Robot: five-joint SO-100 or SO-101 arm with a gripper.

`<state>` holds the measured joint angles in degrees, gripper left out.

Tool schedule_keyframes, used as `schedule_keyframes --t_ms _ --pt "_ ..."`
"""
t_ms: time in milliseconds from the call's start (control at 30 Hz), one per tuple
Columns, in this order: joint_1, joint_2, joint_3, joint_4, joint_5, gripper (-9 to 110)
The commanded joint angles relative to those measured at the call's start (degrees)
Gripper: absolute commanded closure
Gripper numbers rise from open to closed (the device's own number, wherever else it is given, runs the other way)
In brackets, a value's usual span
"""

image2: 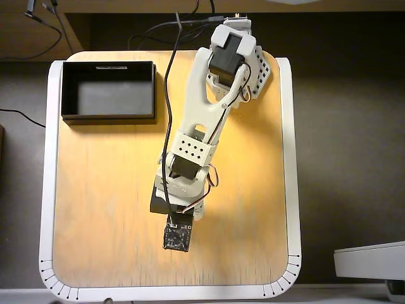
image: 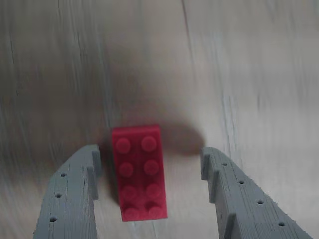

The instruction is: Grasp a lego block and put it in the bin.

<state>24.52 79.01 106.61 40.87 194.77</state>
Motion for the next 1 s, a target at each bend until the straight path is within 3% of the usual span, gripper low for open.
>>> schedule_keyframes --t_ms 0,767,967 --pt "-1.05 0.88 -6.94 -1.32 -0.09 82" --pt "-0.44 0.70 -6.77 3.60 -0.18 84" --pt "-0.62 0.79 -6.77 4.13 -0.44 95"
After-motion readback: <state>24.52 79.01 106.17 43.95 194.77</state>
